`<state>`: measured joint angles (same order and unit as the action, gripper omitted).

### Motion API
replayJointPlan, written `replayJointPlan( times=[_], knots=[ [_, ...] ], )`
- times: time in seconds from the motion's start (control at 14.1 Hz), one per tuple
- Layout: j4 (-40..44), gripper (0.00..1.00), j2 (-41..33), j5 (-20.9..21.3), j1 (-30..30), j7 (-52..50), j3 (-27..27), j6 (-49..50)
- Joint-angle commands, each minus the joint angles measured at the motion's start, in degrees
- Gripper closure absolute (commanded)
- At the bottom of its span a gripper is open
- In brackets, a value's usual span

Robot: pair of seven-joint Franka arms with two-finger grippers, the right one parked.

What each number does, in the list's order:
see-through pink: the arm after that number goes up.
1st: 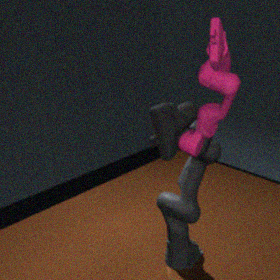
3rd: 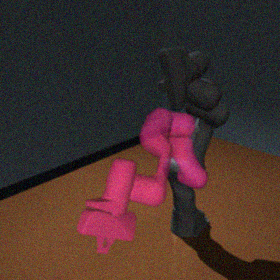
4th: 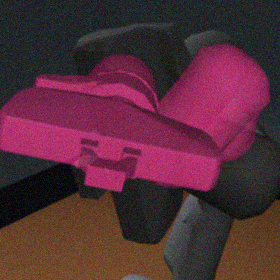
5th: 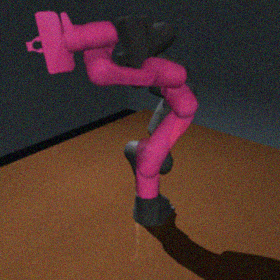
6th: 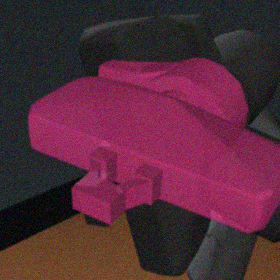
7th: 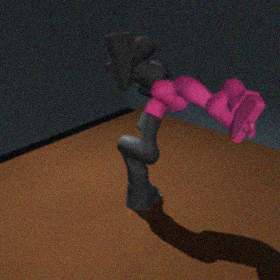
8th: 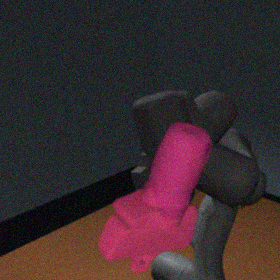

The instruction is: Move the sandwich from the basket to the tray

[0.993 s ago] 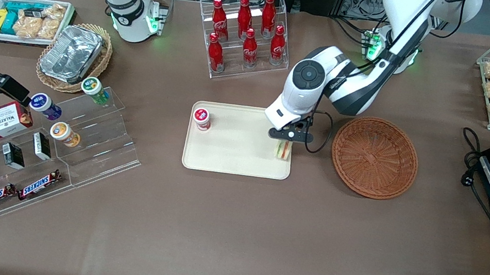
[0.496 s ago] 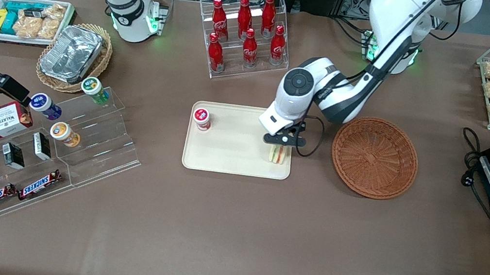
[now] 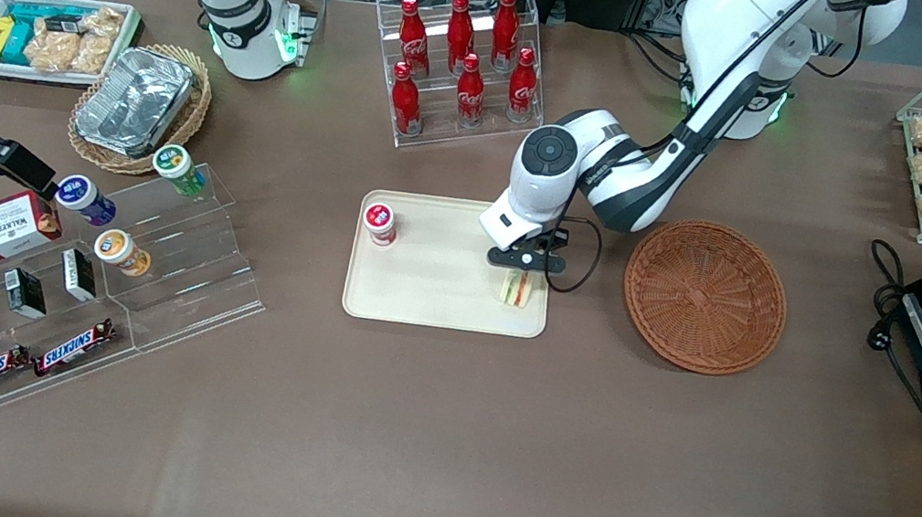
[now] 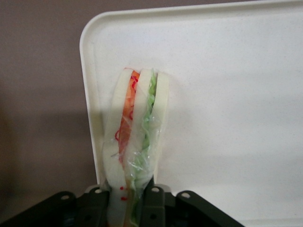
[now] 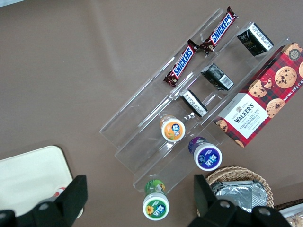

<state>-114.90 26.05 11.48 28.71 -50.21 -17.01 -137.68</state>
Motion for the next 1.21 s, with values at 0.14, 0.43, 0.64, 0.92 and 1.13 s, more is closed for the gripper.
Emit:
replayJointPlan(
  times=[0.14,0.43,0.64,0.92,1.13],
  knots=[
    [1.86,0.01,-0.82,2.23,0.82,-1.29,0.92,0.82],
    [4.41,0.01,-9.85,1.44,-0.67,-0.77,0.83,9.95],
    [4.24,0.01,-17.76,1.09,-4.52,0.63,0.57,15.13],
    [4.42,0.01,-26.56,-6.63,-11.20,11.59,0.57,22.16],
    [4.59,0.01,-30.61,-11.04,-16.31,20.04,0.74,26.40]
  ],
)
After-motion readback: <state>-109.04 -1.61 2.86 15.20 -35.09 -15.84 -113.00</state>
